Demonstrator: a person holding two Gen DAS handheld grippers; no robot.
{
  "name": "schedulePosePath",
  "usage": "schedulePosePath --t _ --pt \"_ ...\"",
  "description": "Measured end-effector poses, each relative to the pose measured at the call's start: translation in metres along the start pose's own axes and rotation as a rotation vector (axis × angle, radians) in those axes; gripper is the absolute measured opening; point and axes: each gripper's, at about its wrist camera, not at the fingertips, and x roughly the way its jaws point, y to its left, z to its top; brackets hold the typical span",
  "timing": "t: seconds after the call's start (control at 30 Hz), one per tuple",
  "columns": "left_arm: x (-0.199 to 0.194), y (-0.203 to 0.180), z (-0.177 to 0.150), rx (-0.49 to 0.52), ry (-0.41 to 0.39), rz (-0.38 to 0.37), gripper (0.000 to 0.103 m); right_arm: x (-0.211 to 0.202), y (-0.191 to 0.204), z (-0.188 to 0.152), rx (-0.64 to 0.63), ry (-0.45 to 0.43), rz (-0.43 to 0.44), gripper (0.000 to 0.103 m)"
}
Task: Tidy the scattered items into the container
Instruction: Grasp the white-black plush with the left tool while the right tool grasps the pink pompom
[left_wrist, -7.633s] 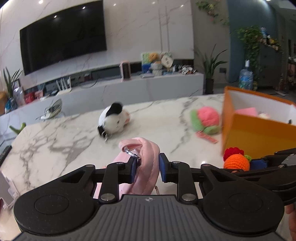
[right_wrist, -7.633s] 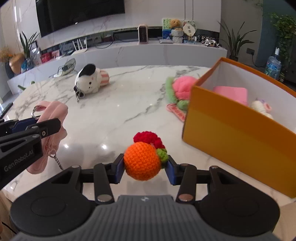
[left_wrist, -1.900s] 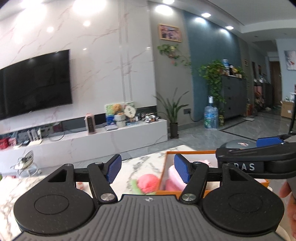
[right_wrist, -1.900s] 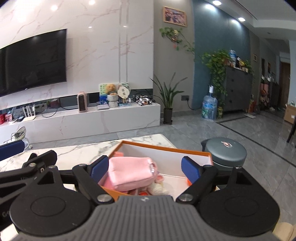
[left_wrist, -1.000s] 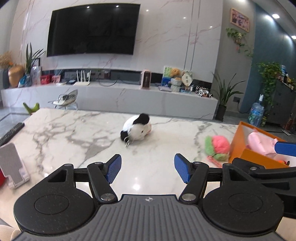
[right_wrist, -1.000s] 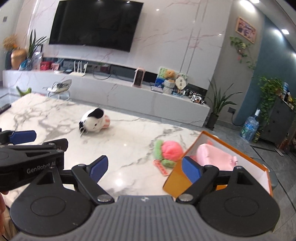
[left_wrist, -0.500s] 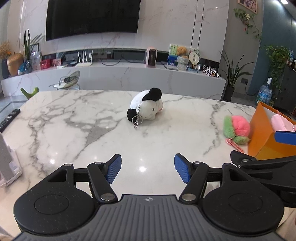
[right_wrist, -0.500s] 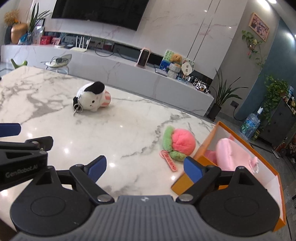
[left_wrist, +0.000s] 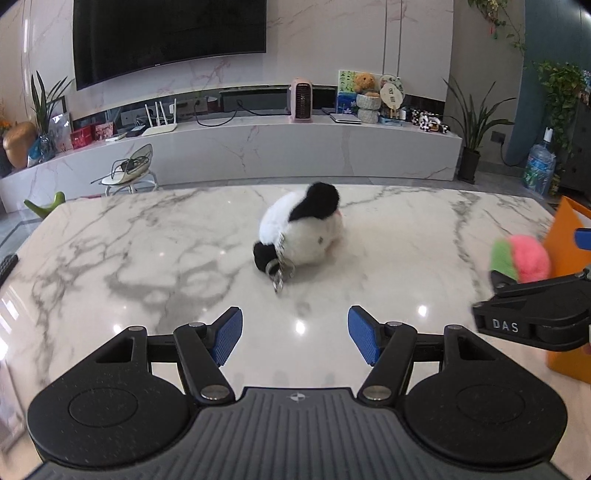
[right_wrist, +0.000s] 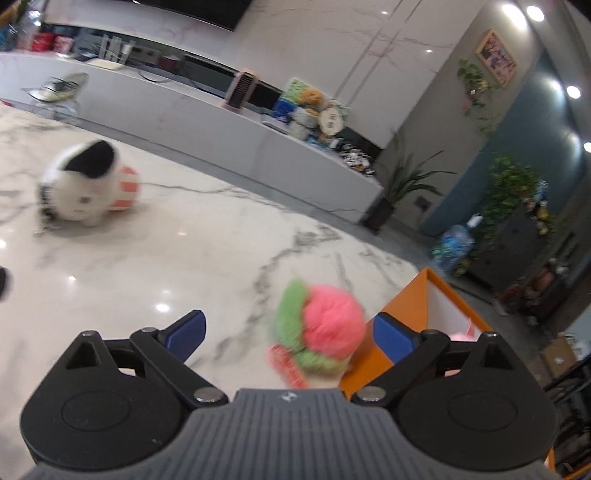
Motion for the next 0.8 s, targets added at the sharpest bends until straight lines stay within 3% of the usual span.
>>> schedulePosePath --t 0.33,0.43,0.8 --pt "0.047 -0.002 0.028 0.053 -0.034 0.008 0.076 0.072 0.013 0.003 0.009 0.089 -0.179 0.098" --pt "0.06 -0.006 0.031 0.078 -0.043 -0.002 0.085 0.087 0.007 0.003 0.037 0.106 -0.207 0.098" --pt "0.102 -0.013 0.044 0.119 -0.039 0.013 0.089 0.119 0.001 0.004 0.086 0.12 -0.189 0.097"
